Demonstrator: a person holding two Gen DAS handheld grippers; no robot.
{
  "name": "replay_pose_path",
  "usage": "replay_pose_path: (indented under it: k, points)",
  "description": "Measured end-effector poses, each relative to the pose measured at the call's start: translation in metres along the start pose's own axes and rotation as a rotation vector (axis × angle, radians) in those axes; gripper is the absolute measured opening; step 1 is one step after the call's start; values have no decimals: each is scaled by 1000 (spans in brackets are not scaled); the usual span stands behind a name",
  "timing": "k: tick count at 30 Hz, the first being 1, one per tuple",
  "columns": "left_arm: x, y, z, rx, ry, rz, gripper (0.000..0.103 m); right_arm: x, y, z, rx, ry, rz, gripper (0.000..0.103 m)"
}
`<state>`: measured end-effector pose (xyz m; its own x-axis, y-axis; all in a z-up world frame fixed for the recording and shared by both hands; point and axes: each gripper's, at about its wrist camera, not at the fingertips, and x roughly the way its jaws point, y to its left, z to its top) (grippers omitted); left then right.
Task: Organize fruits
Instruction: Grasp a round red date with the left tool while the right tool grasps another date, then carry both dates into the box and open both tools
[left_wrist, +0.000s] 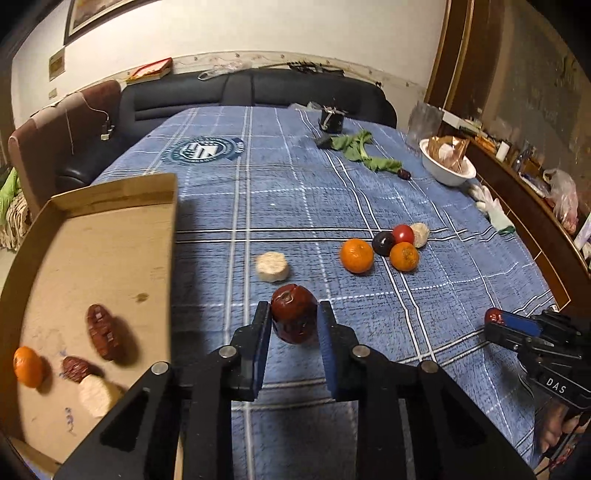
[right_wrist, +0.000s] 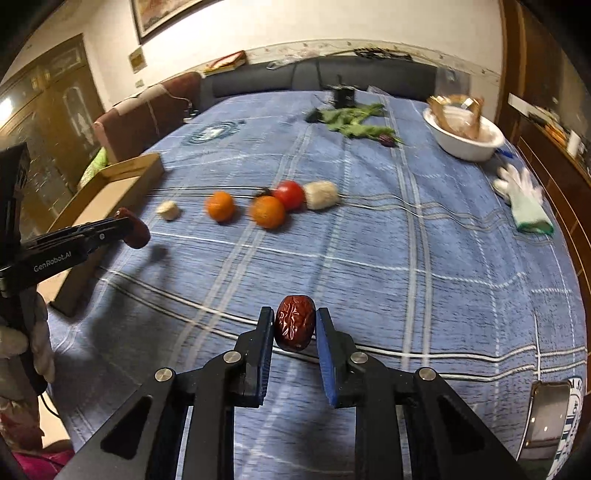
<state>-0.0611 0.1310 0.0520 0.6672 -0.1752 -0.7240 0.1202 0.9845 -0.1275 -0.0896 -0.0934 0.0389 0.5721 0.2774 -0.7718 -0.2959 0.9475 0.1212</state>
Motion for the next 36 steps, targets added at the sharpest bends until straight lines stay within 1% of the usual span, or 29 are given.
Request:
replay_pose_path:
  k: [6, 9, 11, 14, 17, 21, 23, 26, 28, 31, 36]
  points:
    - [-10, 15, -10, -47, 5, -27, 24, -2, 35, 6, -42, -16, 44, 25]
    - [-23, 27, -6, -77, -16, -34, 24, -5, 48, 13, -53, -24, 76, 25]
    - [-33, 36, -2, -83, -37, -12, 24, -6, 59, 20, -65, -34, 99, 25]
    - [-50, 59, 5, -101, -67, 35, 24, -6, 77, 35, -77, -47, 161, 25]
    - [-59, 89, 10, -132, -76, 105, 24, 1, 98, 52, -83, -47, 231, 25]
    - [-59, 137, 16, -191, -59, 177, 25, 20, 135, 73, -95, -24, 308, 25]
    - [-54, 160, 18, -234, -35, 193, 25, 35, 158, 84, -99, -1, 362, 25]
    - [-45, 185, 18, -283, 0, 215, 25, 58, 189, 99, -102, 43, 431, 26]
    - [-39, 199, 18, -312, 28, 231, 25, 71, 208, 106, -114, 66, 447, 26]
    - [-32, 212, 16, -349, 61, 237, 25, 94, 234, 115, -147, 98, 430, 26]
    - [-33, 220, 14, -382, 53, 206, 25, 124, 257, 121, -166, 157, 403, 26]
